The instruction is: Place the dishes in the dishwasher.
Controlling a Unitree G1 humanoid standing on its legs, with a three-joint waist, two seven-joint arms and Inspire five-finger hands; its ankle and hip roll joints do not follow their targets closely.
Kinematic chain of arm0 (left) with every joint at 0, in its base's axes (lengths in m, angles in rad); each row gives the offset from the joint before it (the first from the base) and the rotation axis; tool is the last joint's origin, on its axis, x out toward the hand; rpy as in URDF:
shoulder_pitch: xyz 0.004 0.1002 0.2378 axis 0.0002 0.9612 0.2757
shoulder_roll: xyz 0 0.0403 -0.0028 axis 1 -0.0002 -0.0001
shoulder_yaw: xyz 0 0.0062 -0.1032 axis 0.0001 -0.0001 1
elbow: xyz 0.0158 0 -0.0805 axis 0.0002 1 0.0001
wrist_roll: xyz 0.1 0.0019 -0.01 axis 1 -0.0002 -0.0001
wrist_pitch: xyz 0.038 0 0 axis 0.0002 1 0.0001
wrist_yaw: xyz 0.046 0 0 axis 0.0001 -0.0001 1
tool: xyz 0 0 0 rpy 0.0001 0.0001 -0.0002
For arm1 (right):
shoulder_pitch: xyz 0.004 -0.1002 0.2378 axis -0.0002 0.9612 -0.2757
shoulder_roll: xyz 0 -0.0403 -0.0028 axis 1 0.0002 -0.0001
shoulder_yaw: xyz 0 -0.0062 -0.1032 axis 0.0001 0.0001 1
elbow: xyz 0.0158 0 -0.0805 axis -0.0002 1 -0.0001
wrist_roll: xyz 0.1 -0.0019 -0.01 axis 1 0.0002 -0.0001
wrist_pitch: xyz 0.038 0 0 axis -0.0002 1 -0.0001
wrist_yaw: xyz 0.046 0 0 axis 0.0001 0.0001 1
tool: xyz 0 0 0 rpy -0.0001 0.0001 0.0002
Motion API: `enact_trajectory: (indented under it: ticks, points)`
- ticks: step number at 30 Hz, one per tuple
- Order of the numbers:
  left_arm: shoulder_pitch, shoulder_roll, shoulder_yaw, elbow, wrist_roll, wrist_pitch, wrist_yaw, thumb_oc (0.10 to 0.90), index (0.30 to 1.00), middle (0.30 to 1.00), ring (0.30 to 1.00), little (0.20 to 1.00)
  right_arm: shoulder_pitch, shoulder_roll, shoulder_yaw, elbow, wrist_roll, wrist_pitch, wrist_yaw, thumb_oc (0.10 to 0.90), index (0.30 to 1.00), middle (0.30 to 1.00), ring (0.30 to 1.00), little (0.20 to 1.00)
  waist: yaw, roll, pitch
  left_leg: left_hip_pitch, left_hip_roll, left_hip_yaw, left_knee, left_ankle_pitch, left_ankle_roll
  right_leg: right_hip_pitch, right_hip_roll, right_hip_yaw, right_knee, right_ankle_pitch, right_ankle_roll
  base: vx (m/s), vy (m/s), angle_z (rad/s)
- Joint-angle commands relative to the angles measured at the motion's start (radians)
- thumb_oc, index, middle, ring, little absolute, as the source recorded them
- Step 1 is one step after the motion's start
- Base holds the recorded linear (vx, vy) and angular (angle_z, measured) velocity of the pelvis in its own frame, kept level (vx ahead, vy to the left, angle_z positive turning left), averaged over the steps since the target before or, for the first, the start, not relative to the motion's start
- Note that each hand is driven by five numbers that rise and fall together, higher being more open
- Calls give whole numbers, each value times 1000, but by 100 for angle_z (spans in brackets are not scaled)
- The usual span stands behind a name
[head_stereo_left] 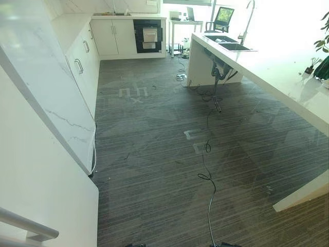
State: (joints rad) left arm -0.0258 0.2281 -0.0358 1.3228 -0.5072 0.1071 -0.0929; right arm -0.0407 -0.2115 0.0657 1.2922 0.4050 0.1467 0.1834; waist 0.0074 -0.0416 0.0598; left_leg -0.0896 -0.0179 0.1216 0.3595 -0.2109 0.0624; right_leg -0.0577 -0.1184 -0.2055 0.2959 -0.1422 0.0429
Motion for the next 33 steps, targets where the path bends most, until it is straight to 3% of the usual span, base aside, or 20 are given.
enact_trajectory:
  ticks: [1,5,11,15,18,24,26,29,31,33]
  points:
    - [1,-25,-19,-4,-3,-2,-6,800,900,900,900,900,7,-13,34,25,-13,8,12,800,900,900,900,900,10,25,-8,66,22,89,-59,-49,-29,18,20,-36,4,-24,35,0,0,0]
    - [6,-25,-22,-6,4,-8,1,800,900,900,900,900,11,-13,30,27,-8,4,5,800,900,900,900,900,11,26,-8,66,24,90,-59,-48,-29,18,22,-36,4,-24,35,0,0,0]
    - [-29,6,-20,-117,-74,-93,0,800,900,900,900,900,-28,-60,31,-94,57,-86,-13,800,900,900,900,900,11,25,3,72,25,86,-59,-45,-33,24,28,-32,4,-24,31,-6,-6,0]
    - [-48,40,-23,-344,-88,-193,26,800,900,900,900,900,-39,-100,32,-313,91,-189,-48,800,900,900,900,900,11,22,11,69,25,74,-59,-41,-37,22,33,-31,4,-22,26,-44,-75,4]
    - [13,75,10,-636,-92,-232,30,800,900,900,900,900,44,-125,-2,-712,66,-189,-106,800,900,900,900,900,-2,20,22,66,27,69,-59,-32,-41,14,44,-23,4,-20,21,-6,-112,5]
    - [60,90,69,-833,-135,-276,25,800,900,900,900,900,64,-129,-50,-891,-12,-254,-80,800,900,900,900,900,-2,11,48,96,26,73,-59,-11,-47,27,58,-12,4,-33,0,44,-126,-5]
    - [72,89,79,-895,-154,-296,16,800,900,900,900,900,59,-151,-64,-972,-30,-274,-81,800,900,900,900,900,17,-31,87,119,-3,79,-59,126,-69,38,36,17,4,-38,-30,82,-217,-15]
    - [96,85,88,-957,-171,-323,-11,800,900,900,900,900,66,-185,-73,-1034,-83,-305,-80,800,900,900,900,900,31,-47,143,-106,13,38,325,242,-112,39,41,29,4,-26,-71,3,-173,-12]
    - [111,81,92,-989,-177,-320,-17,800,900,900,900,900,75,-188,-79,-1052,-107,-298,-84,800,900,900,900,900,36,-41,164,-126,44,43,279,258,-118,56,55,31,4,-28,-69,129,-53,32]
    - [121,82,88,-1017,-184,-313,-11,800,900,900,900,900,62,-209,-71,-1065,-152,-277,-102,800,900,900,900,900,46,-36,176,-76,61,75,11,306,-124,76,63,35,4,-44,-54,264,61,-5]
